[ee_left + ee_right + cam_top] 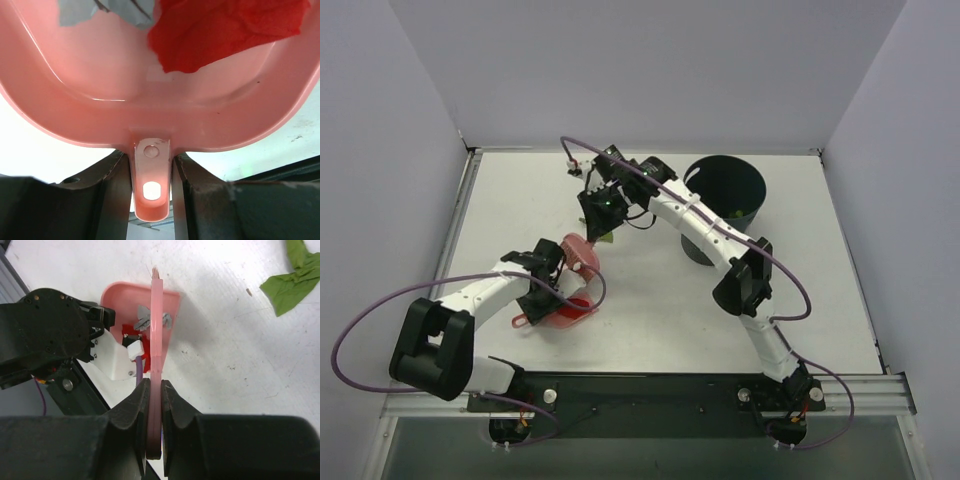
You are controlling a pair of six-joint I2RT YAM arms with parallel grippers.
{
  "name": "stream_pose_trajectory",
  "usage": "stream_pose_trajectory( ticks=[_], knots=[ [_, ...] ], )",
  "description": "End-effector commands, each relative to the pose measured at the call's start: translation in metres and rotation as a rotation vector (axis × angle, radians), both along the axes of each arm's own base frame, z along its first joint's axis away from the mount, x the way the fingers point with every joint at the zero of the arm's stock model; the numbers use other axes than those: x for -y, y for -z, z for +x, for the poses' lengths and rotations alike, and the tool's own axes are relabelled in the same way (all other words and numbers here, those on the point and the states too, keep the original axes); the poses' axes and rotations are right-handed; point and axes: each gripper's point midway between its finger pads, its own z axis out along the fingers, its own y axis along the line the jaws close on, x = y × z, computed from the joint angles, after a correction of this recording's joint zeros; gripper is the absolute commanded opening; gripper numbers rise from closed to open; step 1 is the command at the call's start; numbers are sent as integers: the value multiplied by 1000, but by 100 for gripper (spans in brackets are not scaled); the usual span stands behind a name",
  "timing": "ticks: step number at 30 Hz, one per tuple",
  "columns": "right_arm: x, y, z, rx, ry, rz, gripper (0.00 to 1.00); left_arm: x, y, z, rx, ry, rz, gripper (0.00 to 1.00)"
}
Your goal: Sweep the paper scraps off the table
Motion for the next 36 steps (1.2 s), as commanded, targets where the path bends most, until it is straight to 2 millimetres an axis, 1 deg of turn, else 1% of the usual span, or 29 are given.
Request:
stream_pose_trajectory(
  ticks=[1, 3, 6, 8, 9, 10, 12, 13, 15, 16, 17, 18, 19, 20, 21, 22, 23, 24, 25, 27, 28, 29, 30, 31, 32, 33, 34, 35, 36],
  knots=[
    [21, -68, 13, -3, 52, 173, 0, 10, -4, 11, 81, 3, -71, 0],
    [29, -68, 15, 7, 50, 166, 0, 16, -4, 11, 84, 5, -105, 0],
    [38, -82, 21, 79, 31, 168, 0, 20, -6, 12, 92, 6, -134, 0],
    [45, -90, 28, 151, 24, 153, 0, 22, -11, 15, 109, 5, -159, 0],
    [47, -92, 30, 173, 21, 147, 0, 28, -11, 13, 101, 17, -204, 0],
    [51, -102, 33, 219, 30, 144, 0, 31, -15, 15, 115, 22, -224, 0],
    [58, -113, 39, 284, 37, 132, 0, 38, -24, 16, 158, 42, -287, 0],
    [64, -129, 40, 332, 49, 136, 0, 41, -28, 16, 176, 54, -306, 0],
    [86, -148, 55, 458, 107, 86, 0, 47, -46, 23, 255, 74, -347, 0],
    [98, -167, 54, 502, 130, 97, 0, 50, -55, 27, 285, 72, -368, 0],
    [104, -177, 52, 520, 129, 114, 0, 53, -66, 31, 313, 70, -383, 0],
    [110, -189, 55, 551, 146, 142, 0, 58, -86, 40, 351, 61, -406, 0],
    [134, -216, 53, 604, 201, 186, 0, 61, -96, 44, 366, 57, -418, 0],
    [144, -206, 56, 598, 230, 170, 0, 62, -102, 48, 368, 52, -421, 0],
    [154, -224, 66, 672, 286, 207, 0, 67, -124, 59, 410, 44, -437, 0],
    [180, -249, 66, 741, 346, 227, 0, 68, -132, 64, 423, 37, -440, 0],
    [193, -255, 70, 769, 383, 219, 0, 70, -140, 72, 431, 21, -437, 0],
    [205, -269, 72, 805, 417, 221, 0, 72, -148, 76, 436, -7, -447, 0],
    [226, -279, 78, 831, 462, 217, 0, 80, -180, 90, 503, -7, -481, 0],
    [246, -294, 81, 873, 508, 212, 0, 87, -196, 105, 520, -39, -487, 0],
    [260, -300, 82, 898, 543, 196, 0, 94, -228, 119, 591, -31, -514, 0],
    [277, -301, 87, 907, 584, 178, 0, 100, -229, 129, 587, -32, -507, 0],
    [288, -296, 90, 903, 609, 156, 0, 102, -241, 137, 616, -38, -499, 0],
    [305, -296, 92, 924, 672, 108, 0, 107, -264, 148, 668, -30, -512, 0],
    [321, -295, 95, 940, 719, 65, 0, 119, -264, 158, 662, -15, -505, 0],
    [335, -289, 97, 945, 766, 20, 0, 119, -269, 166, 681, -20, -484, 0],
    [352, -278, 98, 941, 821, -51, 0, 127, -273, 172, 685, -8, -489, 0],
    [368, -270, 100, 944, 842, -112, 0, 136, -284, 186, 712, -9, -483, 0],
    [380, -266, 97, 947, 870, -146, 0, 140, -286, 193, 717, -11, -474, 0]
  ],
)
